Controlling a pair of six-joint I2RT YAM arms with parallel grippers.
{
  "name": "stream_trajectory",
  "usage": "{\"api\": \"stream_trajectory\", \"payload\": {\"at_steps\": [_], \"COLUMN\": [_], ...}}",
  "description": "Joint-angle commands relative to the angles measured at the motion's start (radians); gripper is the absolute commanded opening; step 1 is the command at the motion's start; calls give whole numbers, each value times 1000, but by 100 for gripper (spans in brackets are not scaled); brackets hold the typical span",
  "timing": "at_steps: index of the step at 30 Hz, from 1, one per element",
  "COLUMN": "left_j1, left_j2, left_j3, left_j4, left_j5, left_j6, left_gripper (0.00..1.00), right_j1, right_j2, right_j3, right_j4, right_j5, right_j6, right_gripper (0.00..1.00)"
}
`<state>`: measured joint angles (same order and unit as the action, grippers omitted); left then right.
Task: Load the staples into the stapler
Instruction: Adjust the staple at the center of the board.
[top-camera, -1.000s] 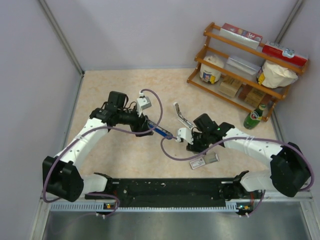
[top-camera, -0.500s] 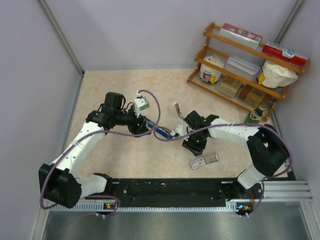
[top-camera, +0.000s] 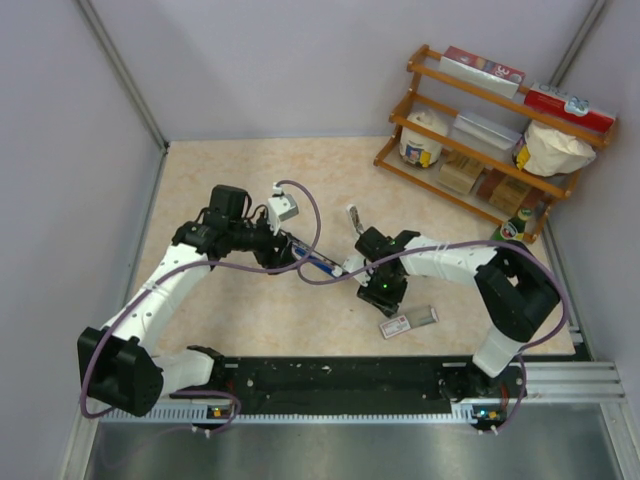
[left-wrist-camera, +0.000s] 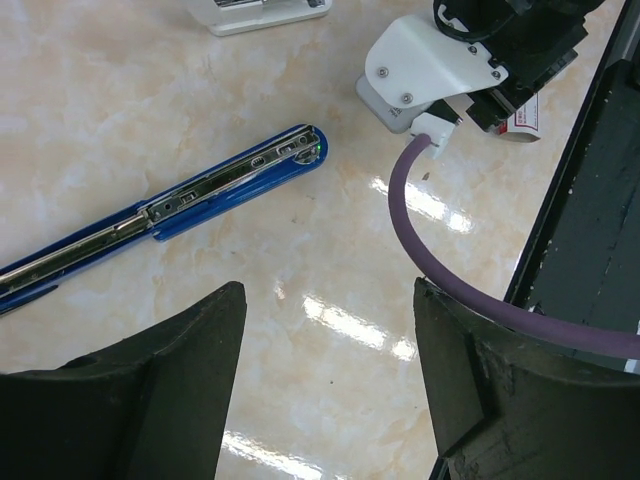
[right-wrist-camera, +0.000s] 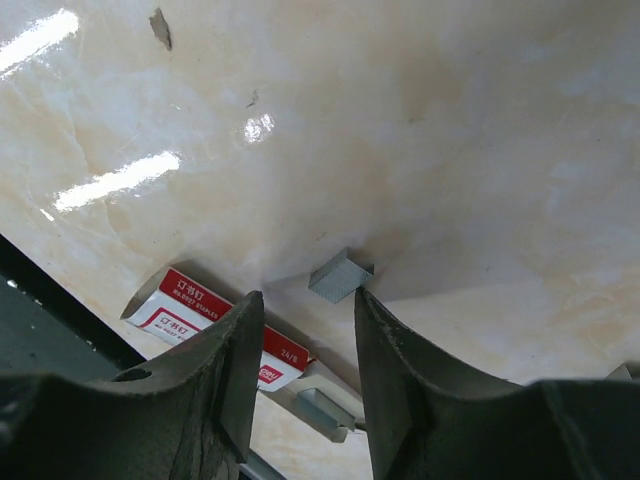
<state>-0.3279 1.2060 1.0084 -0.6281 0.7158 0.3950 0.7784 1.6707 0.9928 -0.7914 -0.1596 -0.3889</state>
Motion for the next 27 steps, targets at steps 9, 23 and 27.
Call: {"api": "stream_trajectory", "payload": {"at_steps": [9,23,27], "left_j1": [16,16,18], "left_j2": [-26,-26,-36], "left_j3": [-2,-14,-27], "left_j4": [53,76,87], "left_j5": [-47,-53,-56], "left_j6": [-2,-13,-12], "left_gripper": [73,73,74], "right_j1": [21,21,19], "right_j2": [63,54,54], "right_j3": [44,52,53], "right_j4": [15,69,83], "right_j5": [104,157,157], "right_j6": [58,73,71], "right_gripper": [36,24,22]}}
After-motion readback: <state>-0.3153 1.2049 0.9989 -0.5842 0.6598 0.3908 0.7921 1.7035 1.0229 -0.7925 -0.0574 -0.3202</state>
